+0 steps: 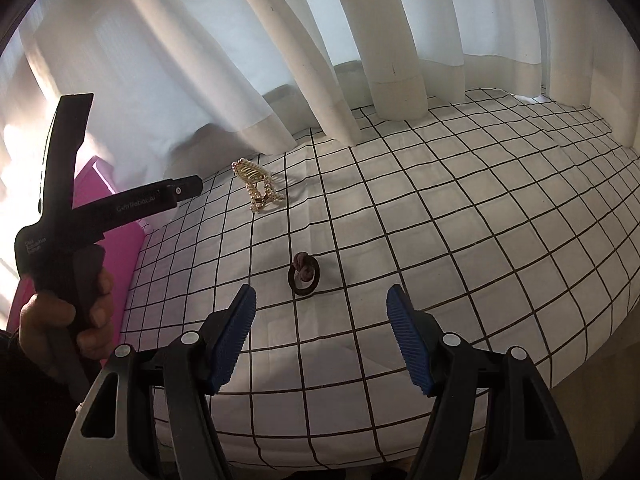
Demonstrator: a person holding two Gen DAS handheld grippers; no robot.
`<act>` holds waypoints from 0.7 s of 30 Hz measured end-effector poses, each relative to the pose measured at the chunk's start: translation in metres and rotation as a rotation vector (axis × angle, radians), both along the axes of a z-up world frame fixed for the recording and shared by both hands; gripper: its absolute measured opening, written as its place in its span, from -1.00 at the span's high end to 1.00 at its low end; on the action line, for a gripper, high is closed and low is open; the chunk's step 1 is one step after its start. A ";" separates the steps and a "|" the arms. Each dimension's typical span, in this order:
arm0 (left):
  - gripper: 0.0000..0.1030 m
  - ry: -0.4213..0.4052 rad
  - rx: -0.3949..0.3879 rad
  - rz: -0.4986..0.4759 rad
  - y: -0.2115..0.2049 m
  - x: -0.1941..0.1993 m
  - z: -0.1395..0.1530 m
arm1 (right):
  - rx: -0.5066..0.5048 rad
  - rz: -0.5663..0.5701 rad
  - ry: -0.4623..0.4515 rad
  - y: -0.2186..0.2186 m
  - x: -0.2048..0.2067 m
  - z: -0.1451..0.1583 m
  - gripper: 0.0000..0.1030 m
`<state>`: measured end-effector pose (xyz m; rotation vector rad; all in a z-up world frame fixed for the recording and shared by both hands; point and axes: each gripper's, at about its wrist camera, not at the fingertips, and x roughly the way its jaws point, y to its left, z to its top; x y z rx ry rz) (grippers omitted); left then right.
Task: Organize jewelry
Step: 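Close the left gripper on the gold pearl clip while the right gripper grasps the black hair tie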
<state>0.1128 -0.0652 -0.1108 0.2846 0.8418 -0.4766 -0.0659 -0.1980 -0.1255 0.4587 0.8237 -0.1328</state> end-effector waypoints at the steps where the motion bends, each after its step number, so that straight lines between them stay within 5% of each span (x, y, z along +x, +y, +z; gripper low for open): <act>1: -0.61 -0.001 0.000 -0.016 -0.002 0.001 -0.004 | -0.002 -0.012 0.000 0.003 0.003 -0.003 -0.26; 8: -0.61 0.011 -0.046 -0.092 -0.013 0.011 -0.023 | -0.001 -0.167 -0.019 0.021 0.013 -0.023 -0.26; 21: -0.61 0.052 -0.089 0.000 -0.012 0.048 -0.054 | -0.012 -0.273 -0.024 0.030 0.020 -0.041 -0.26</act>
